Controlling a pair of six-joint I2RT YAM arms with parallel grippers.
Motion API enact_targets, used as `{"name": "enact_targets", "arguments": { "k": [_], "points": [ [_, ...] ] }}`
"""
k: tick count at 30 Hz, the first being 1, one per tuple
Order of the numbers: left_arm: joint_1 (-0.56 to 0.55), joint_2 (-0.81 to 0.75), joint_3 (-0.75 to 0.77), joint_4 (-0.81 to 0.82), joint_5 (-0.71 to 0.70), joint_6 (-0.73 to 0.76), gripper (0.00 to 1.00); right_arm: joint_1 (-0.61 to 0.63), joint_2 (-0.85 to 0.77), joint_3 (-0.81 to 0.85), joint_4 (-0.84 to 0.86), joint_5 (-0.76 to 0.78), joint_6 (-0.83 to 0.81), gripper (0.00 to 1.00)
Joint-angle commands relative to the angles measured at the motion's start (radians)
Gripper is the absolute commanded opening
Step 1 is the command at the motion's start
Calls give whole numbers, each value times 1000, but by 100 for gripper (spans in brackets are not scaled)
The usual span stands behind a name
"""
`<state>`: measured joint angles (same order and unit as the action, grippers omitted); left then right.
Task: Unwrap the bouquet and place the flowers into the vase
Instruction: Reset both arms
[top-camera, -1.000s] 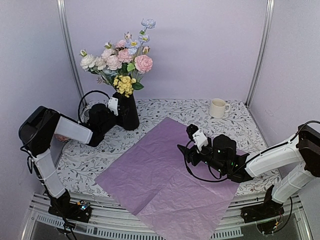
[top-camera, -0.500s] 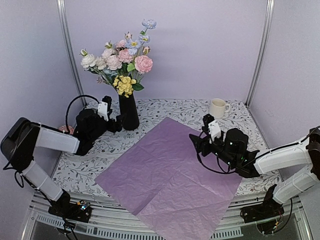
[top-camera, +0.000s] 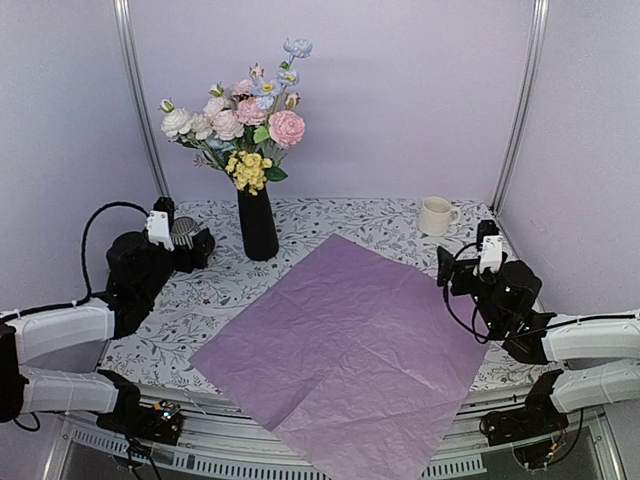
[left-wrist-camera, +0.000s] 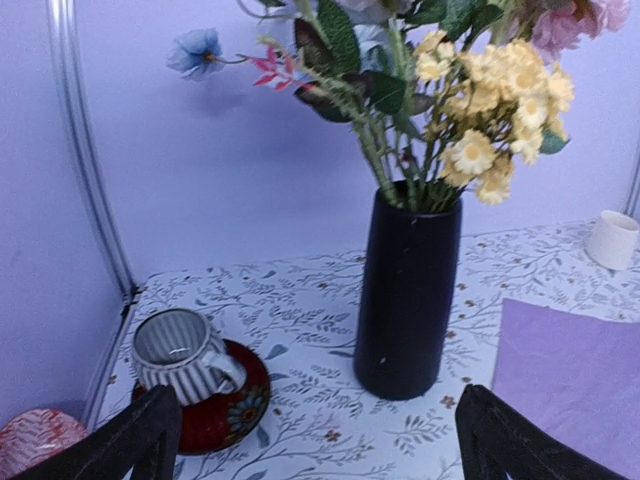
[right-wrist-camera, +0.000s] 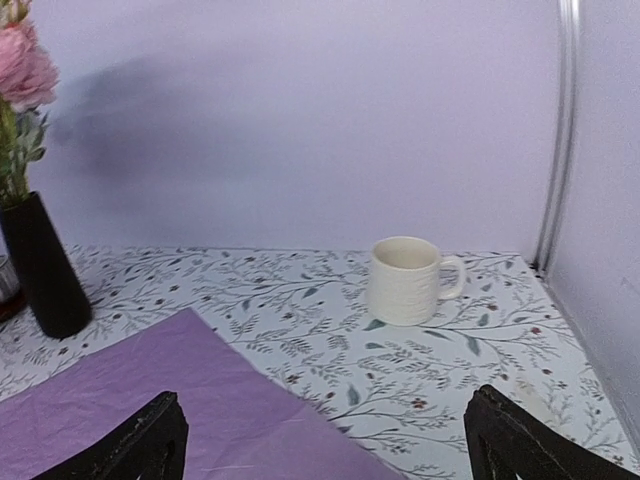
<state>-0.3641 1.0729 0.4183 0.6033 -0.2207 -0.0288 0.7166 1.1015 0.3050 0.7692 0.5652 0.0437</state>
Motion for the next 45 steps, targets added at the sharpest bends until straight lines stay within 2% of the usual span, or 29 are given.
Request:
{"name": "enact_targets", "arguments": {
  "k": [1,6,7,9,11,14,17,19,23,25,27,29,31,32,35,36,38,40,45],
  "points": [
    [29,-31,-91,28,-126,84,98,-97,-100,-34,-27,104,26,99],
    [110,44,-174,218,-94,88,98,-297,-103,-68,-22,169,50,99],
    [128,66,-177,240,-83,77,98,-341,-105,-64,-35,137,108,99],
    [155,118,-176,286,-63,70,98,-420,-106,-70,-6,-79,55,99],
    [169,180,-172,345,-63,83,98,-466,-72,-102,83,-238,-80,99],
    [194,274,-154,421,-60,92,98,-524,52,-160,296,-340,-98,100],
    [209,329,-113,431,-38,125,98,-560,234,-146,499,-316,-139,99],
    [223,361,-116,485,-42,137,98,-586,341,-107,550,-355,-191,100],
    [271,439,-173,693,6,122,98,-666,395,-19,417,-439,-115,100],
    [315,439,-164,634,84,84,98,-671,397,-10,406,-447,-110,100],
    [330,486,-178,726,136,96,98,-678,400,-8,404,-455,-104,100],
    [332,462,-169,658,149,84,98,-680,402,-5,400,-459,-101,100],
    [332,480,-180,720,150,99,98,-682,403,-3,395,-463,-100,100],
    [332,471,-176,694,152,94,98,-687,403,0,391,-477,-98,100],
    [331,476,-183,716,153,96,98,-731,420,-12,414,-683,-109,99],
    [328,477,-187,725,151,101,97,-735,427,-30,448,-697,-116,99],
    [327,473,-189,718,153,101,93,-737,442,-56,519,-685,-113,99],
    [327,475,-192,726,154,102,98,-737,437,-57,512,-682,-110,99],
    [320,473,-201,743,148,108,98,-738,434,-66,527,-670,-108,99]
  ]
}}
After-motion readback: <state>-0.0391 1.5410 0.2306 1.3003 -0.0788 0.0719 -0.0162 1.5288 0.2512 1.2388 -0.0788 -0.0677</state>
